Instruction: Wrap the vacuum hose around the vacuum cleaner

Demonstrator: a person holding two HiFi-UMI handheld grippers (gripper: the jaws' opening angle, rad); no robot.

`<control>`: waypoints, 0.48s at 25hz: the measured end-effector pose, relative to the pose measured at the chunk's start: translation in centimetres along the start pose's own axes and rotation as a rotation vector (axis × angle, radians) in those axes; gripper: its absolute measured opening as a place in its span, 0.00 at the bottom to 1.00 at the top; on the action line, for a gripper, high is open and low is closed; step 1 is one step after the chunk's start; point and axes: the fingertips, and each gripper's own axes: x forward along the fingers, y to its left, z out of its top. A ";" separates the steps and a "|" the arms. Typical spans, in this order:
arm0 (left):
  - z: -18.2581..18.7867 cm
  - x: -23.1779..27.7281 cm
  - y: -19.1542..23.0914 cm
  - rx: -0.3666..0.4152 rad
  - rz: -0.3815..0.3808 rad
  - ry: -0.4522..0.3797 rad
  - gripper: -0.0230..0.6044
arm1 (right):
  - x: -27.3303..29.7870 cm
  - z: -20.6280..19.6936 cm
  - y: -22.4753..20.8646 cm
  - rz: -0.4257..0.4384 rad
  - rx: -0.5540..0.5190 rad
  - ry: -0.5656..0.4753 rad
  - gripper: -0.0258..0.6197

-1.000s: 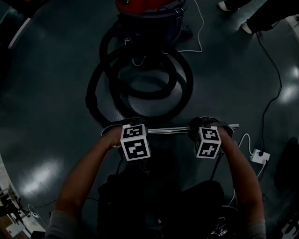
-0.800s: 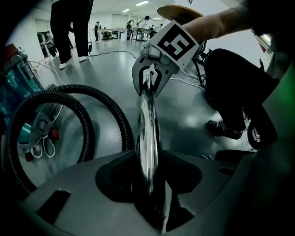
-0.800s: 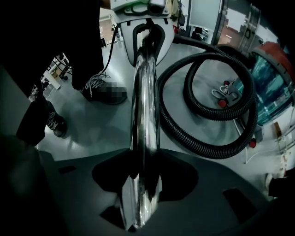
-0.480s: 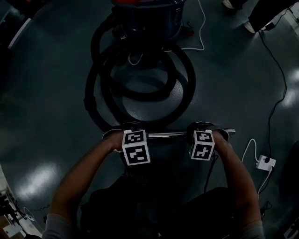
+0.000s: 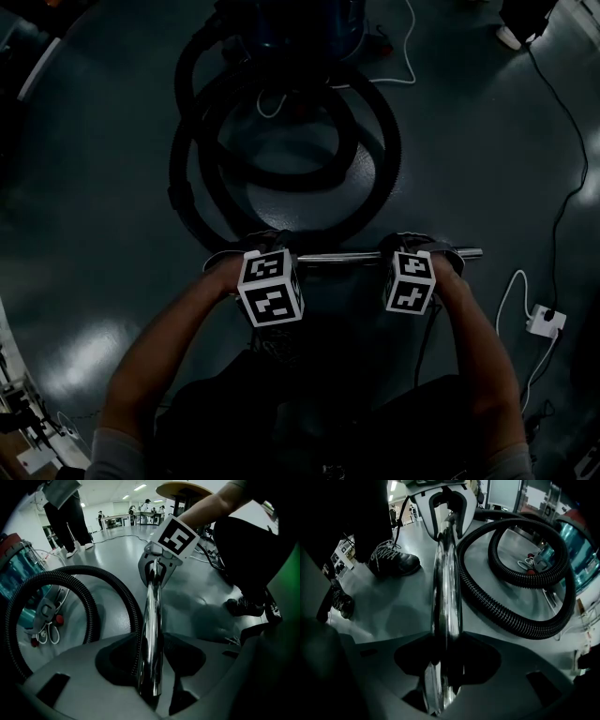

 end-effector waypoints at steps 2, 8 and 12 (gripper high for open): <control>0.4 -0.1 0.1 -0.025 -0.002 -0.030 0.31 | 0.6 0.1 -0.1 -0.002 0.005 -0.002 0.28; 0.8 -0.4 0.4 -0.136 -0.009 -0.087 0.31 | 2.3 -0.8 -0.3 0.003 0.042 0.006 0.28; 0.2 0.0 0.3 -0.213 -0.014 -0.110 0.31 | 2.6 -0.8 -0.3 0.018 0.083 -0.011 0.28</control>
